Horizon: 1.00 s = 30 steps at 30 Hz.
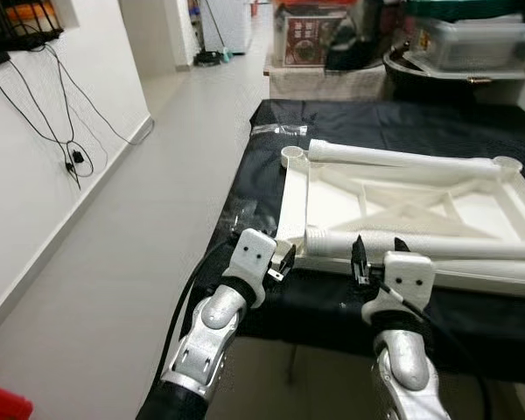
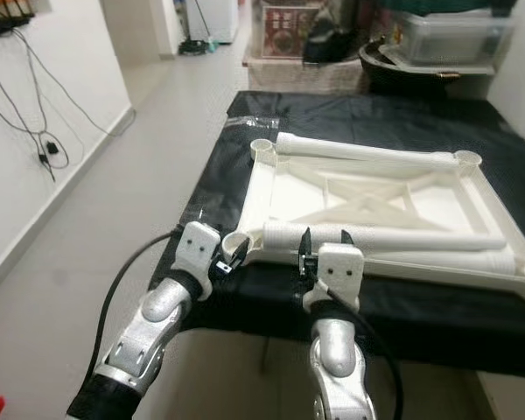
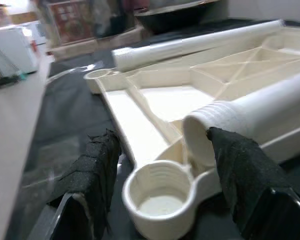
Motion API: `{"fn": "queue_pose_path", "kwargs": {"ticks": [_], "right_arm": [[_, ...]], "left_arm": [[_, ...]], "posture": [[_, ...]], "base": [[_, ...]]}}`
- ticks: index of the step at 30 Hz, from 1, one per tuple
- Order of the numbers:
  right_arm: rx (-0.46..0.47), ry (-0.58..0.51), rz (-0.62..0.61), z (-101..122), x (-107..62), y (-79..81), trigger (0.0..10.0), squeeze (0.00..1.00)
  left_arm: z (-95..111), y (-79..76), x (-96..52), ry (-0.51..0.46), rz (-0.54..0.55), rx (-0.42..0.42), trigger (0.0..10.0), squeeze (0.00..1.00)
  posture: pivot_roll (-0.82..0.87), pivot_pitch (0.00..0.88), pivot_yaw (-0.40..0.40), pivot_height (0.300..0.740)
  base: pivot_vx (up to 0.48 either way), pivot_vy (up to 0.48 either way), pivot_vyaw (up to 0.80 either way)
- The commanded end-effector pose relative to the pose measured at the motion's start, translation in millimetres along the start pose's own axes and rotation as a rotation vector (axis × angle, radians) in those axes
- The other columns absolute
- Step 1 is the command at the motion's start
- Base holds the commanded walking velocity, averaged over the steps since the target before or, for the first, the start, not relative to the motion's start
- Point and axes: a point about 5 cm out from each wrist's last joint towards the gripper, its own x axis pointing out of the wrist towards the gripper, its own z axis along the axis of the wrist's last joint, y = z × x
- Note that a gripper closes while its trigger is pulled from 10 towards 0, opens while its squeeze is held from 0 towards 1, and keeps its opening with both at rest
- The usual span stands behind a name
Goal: Building children table
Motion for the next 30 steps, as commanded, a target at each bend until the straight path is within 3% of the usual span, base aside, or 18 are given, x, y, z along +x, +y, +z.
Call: {"fn": "queue_pose_path", "kwargs": {"ticks": [1,8,15,23,27,28,29,30], "right_arm": [[-0.004,-0.010,-0.015,2.2,1.3,-2.9,10.0,0.00],[-0.040,-0.081,-0.086,22.5,17.8,-17.1,10.0,0.00],[-0.032,-0.085,-0.103,25.6,23.5,-21.8,10.0,0.00],[-0.017,-0.065,-0.059,23.7,22.1,-12.2,10.0,0.00],[-0.022,-0.049,-0.029,20.8,18.4,-6.7,10.0,0.00],[-0.024,-0.023,-0.015,17.7,16.7,-4.5,10.0,0.00],[-0.027,0.002,-0.002,14.6,15.3,-2.9,10.0,0.00],[-0.027,0.002,-0.002,14.6,15.3,-2.9,10.0,0.00]], "left_arm": [[1.8,-1.5,0.0,-0.006,-0.003,0.016,10.0,0.00],[21.8,1.6,8.2,-0.071,-0.011,-0.023,10.0,0.00],[32.6,12.5,16.6,-0.086,-0.019,-0.022,10.0,0.00],[42.1,31.6,26.9,-0.076,-0.058,0.041,10.0,0.00],[45.3,44.5,32.1,-0.054,-0.038,0.071,10.0,0.00],[49.0,54.0,37.4,-0.024,-0.042,0.118,10.0,0.14],[53.2,62.6,41.5,0.000,-0.046,0.156,10.0,0.38],[53.2,62.6,41.5,0.000,-0.046,0.156,10.0,0.38]], "posture": [[0.03,0.000,-0.011,0.740],[0.03,0.000,-0.012,0.740],[0.04,0.000,-0.013,0.740],[0.04,0.000,-0.005,0.740],[0.04,0.000,-0.003,0.740],[0.04,0.000,-0.004,0.740],[0.04,0.000,-0.007,0.740],[0.04,0.000,-0.007,0.740]], "base": [[0.000,-0.398,0.00],[0.000,0.000,0.00],[0.000,0.000,-0.80],[0.000,0.000,-0.80],[0.000,0.000,0.00],[0.000,0.000,0.00],[0.000,0.000,0.00],[0.000,0.000,0.00]]}}
